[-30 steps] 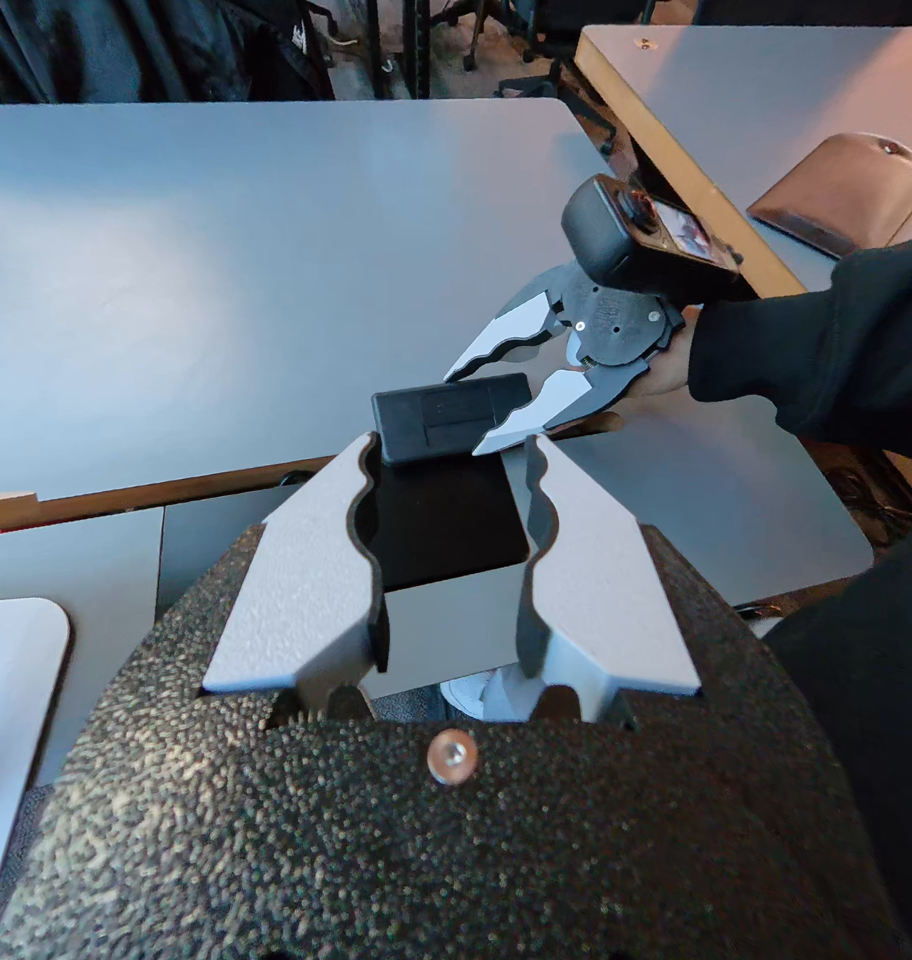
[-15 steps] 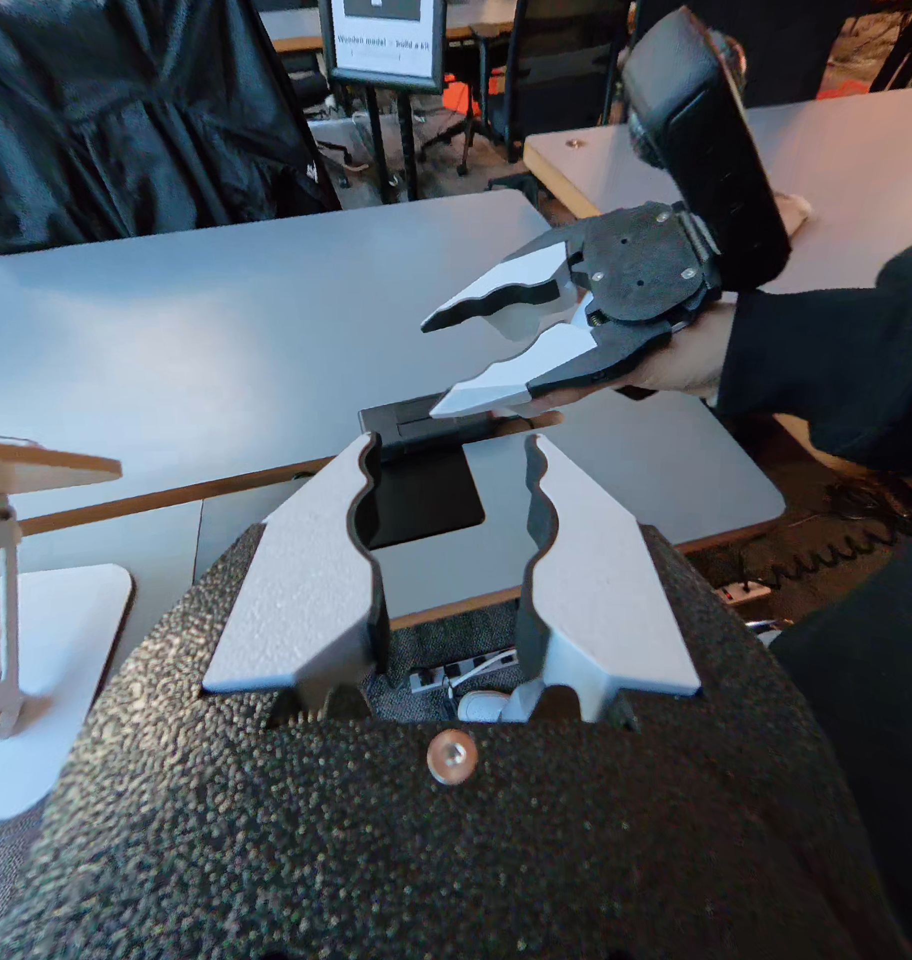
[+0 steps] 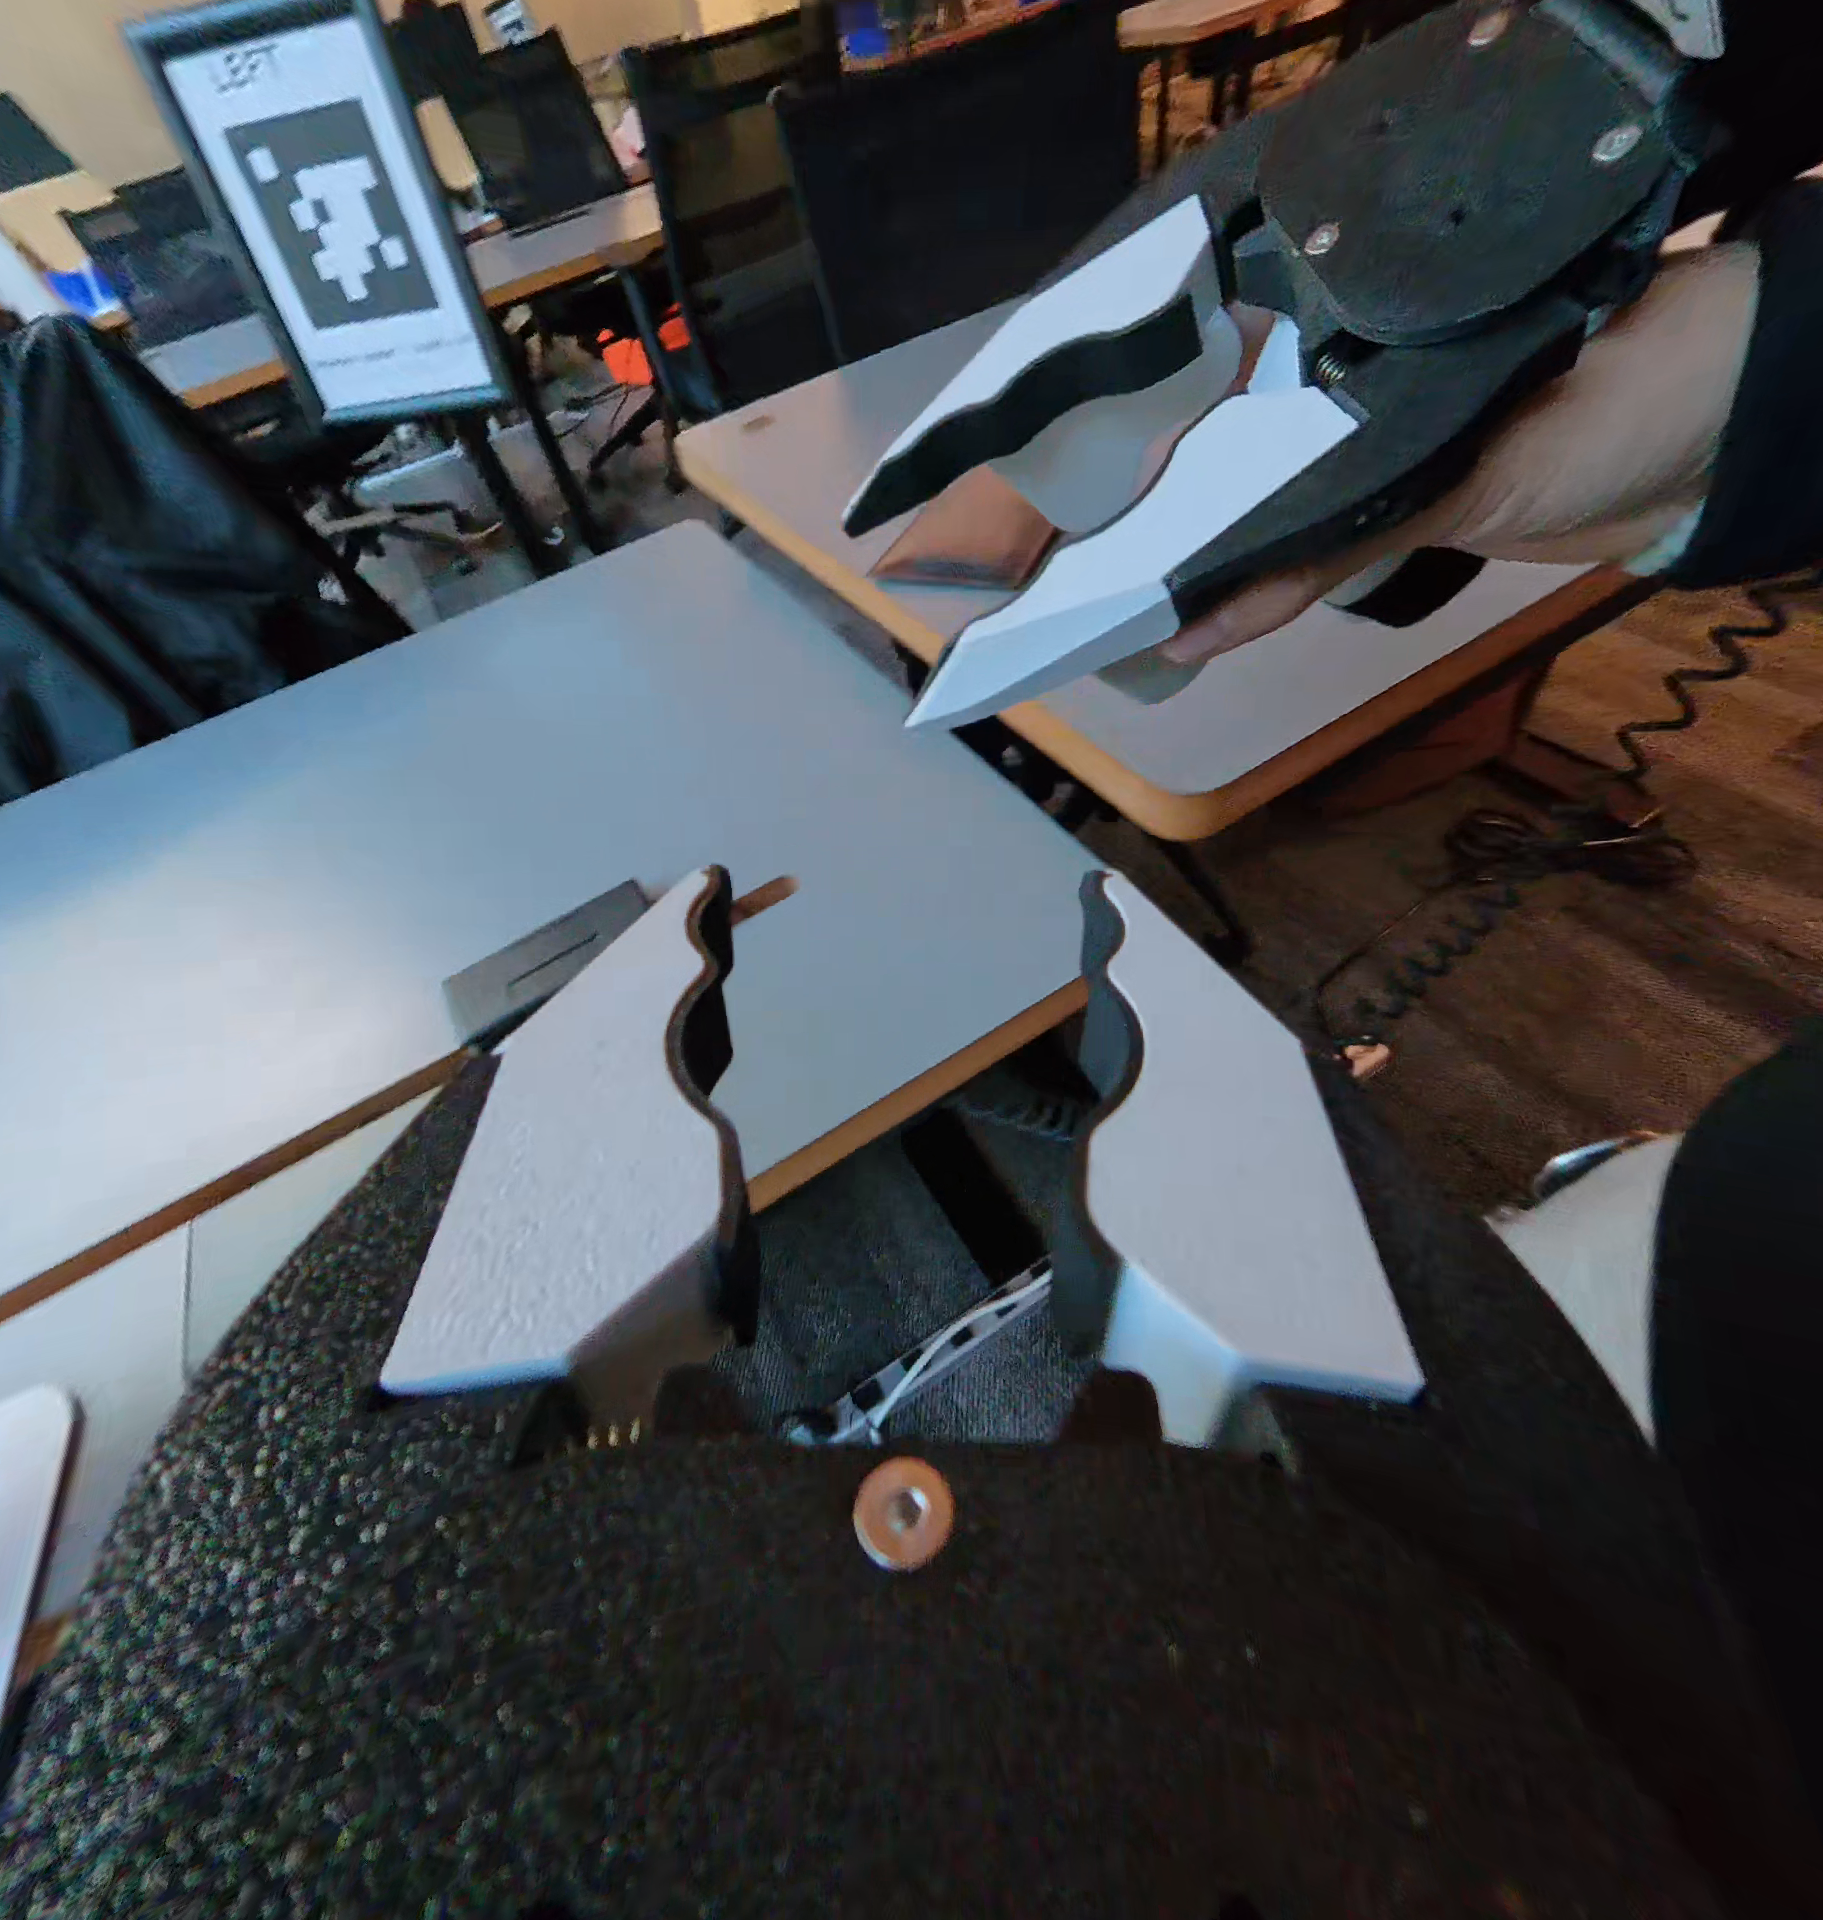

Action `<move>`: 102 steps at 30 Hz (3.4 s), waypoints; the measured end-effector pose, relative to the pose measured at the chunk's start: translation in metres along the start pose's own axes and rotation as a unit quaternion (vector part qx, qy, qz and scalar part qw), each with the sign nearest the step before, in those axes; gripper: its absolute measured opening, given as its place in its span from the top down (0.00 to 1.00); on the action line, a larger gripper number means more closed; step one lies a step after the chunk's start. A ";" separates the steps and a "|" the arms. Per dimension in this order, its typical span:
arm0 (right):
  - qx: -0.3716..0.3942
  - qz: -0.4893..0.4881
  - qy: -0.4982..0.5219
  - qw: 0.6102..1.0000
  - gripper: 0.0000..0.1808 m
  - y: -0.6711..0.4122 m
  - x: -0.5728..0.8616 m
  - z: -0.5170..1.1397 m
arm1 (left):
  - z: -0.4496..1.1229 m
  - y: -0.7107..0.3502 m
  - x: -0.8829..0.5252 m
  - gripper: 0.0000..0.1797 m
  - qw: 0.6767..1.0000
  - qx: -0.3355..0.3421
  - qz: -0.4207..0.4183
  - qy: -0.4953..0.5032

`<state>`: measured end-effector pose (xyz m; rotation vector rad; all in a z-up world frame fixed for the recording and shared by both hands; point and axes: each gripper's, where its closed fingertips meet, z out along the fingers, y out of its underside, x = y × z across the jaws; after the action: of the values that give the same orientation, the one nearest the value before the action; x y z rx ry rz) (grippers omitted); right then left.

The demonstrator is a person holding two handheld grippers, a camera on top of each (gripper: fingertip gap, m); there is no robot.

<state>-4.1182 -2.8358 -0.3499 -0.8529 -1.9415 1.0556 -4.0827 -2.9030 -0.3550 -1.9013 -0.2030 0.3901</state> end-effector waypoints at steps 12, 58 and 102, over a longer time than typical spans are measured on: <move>-0.021 0.106 0.117 0.987 0.63 0.065 0.048 -0.183 | 0.063 -0.057 0.118 0.62 0.996 0.020 -0.014 0.082; -0.253 0.350 0.693 0.577 0.44 0.658 0.137 -1.389 | 0.600 -0.497 1.346 0.64 0.682 0.107 0.207 0.693; -0.090 0.235 0.405 0.879 0.28 0.946 1.308 -1.234 | 1.491 -0.756 0.918 0.35 0.990 0.091 0.013 0.106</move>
<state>-3.5333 -0.8897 -0.3293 -1.6190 -1.1392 0.5979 -3.7359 -1.0292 -0.2789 -1.7517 -0.0015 0.2128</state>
